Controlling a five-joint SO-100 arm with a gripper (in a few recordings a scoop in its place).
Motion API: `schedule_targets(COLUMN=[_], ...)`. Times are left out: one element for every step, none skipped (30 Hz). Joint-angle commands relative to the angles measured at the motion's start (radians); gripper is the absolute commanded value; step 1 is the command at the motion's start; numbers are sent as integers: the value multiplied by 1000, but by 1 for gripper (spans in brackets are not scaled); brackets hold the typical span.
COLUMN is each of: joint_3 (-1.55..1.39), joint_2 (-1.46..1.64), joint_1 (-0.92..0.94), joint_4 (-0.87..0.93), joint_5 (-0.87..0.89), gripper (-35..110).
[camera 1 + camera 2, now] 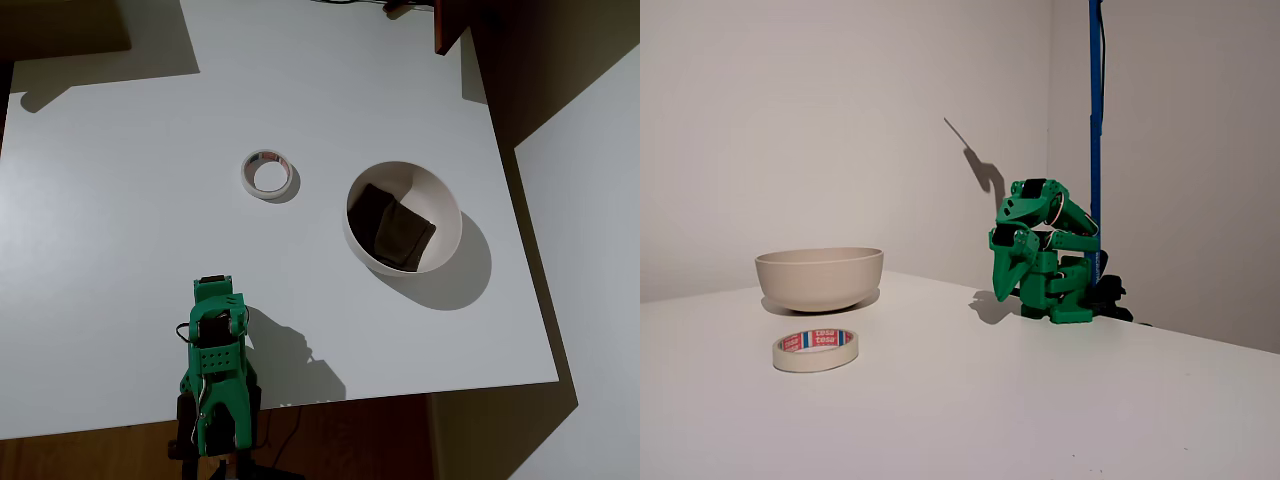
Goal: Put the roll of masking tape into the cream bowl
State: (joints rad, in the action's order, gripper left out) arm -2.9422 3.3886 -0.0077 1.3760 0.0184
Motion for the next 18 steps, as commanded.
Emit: schedule_targets(joint_3=[28, 28, 28, 28, 28, 28, 28, 28, 28, 28, 28, 28, 28, 32, 40, 51, 60, 74], joint_2=[2, 2, 2, 2, 2, 2, 2, 2, 2, 2, 2, 2, 2, 2, 2, 2, 2, 2], joint_1=[-20, -18, -18, -18, -18, -17, -17, -17, -17, -15, -6, 8, 28, 52, 75, 97, 112, 120], joint_4=[11, 11, 11, 11, 11, 11, 11, 11, 11, 11, 11, 3, -14, -31, -46, -60, -72, -80], joint_5=[8, 9, 9, 11, 11, 11, 12, 12, 12, 12, 14, 18, 20, 21, 18, 18, 20, 26], gripper=[-8, -8, -8, -8, -8, -8, -8, -8, -8, -8, -8, -8, -8, -8, -8, -8, -8, -8])
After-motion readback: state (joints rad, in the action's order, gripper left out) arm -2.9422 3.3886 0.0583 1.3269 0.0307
